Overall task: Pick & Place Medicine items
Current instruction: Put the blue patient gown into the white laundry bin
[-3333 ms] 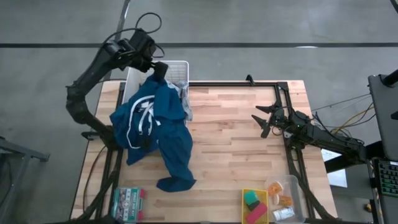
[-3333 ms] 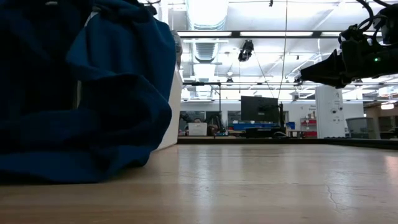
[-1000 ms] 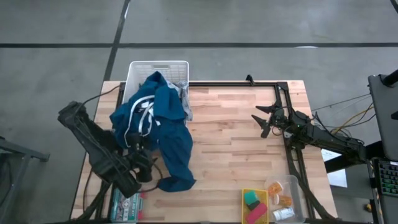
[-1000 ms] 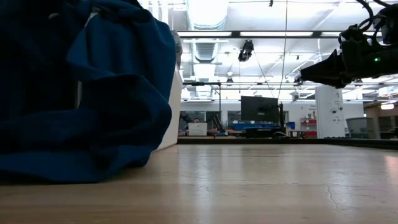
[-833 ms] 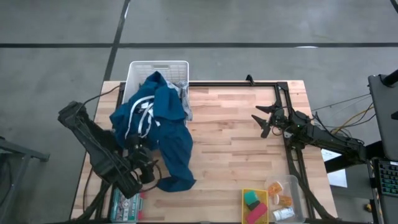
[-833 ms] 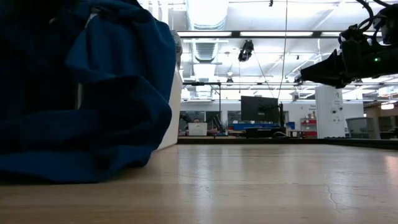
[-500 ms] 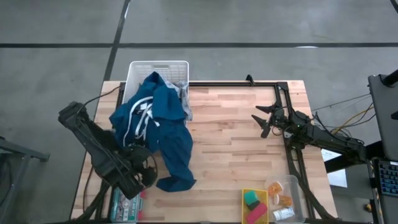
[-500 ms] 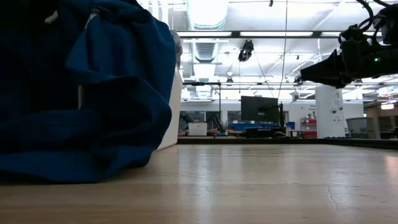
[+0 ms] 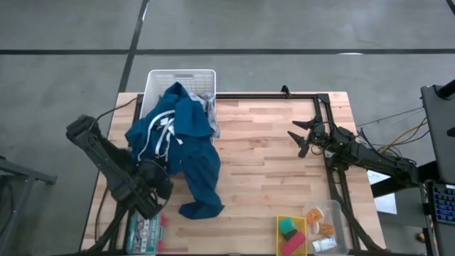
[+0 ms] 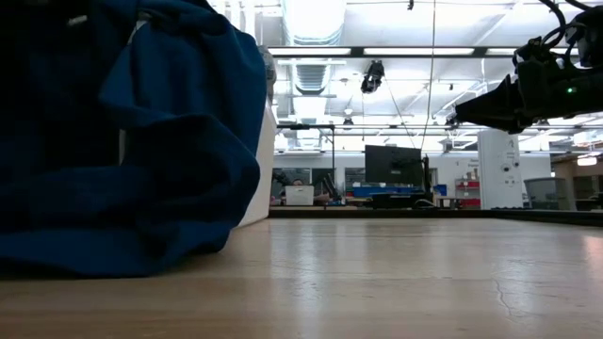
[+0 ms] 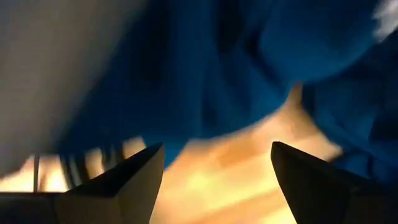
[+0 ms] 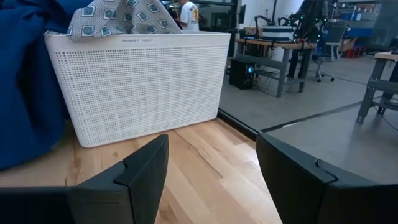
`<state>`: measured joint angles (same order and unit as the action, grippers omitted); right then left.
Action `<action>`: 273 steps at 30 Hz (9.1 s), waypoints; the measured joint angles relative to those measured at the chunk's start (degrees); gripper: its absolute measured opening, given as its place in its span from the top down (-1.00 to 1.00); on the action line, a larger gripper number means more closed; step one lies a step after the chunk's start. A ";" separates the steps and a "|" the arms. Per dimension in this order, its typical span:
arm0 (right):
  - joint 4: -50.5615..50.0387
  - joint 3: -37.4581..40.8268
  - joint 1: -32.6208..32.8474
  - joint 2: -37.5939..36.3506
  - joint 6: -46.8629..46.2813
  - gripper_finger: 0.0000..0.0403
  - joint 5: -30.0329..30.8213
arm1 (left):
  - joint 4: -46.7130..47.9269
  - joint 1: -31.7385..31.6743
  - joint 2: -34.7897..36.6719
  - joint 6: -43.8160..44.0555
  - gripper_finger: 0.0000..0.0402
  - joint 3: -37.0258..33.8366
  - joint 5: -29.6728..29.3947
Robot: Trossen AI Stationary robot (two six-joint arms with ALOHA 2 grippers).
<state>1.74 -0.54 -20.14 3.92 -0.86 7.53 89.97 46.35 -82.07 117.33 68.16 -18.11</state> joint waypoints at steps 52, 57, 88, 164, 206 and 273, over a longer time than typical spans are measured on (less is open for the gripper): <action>0.00 0.00 0.00 0.00 0.00 -0.18 -0.02 | -0.06 -0.74 4.36 -36.70 0.93 12.87 -44.60; 0.00 0.00 0.00 0.00 0.00 -0.18 -0.02 | -0.10 -1.12 4.36 -56.08 0.94 23.57 -50.40; 0.02 0.00 0.00 0.00 0.02 -0.18 0.00 | -11.13 -66.30 9.14 -92.86 0.94 36.69 -20.71; 0.00 0.00 0.02 -0.02 0.00 -0.18 0.00 | -53.91 -90.84 6.13 -101.75 0.82 -10.16 12.34; 0.00 0.00 0.00 -0.01 0.02 -0.18 0.00 | -45.87 -58.65 15.51 -108.20 -0.63 11.37 -0.48; 0.00 0.00 0.00 0.00 0.00 -0.18 0.00 | -60.62 -15.22 0.10 -35.53 -0.63 -24.37 -19.16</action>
<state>1.74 -0.54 -20.14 3.92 -0.86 7.53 29.35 31.13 -81.97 81.80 43.79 -37.27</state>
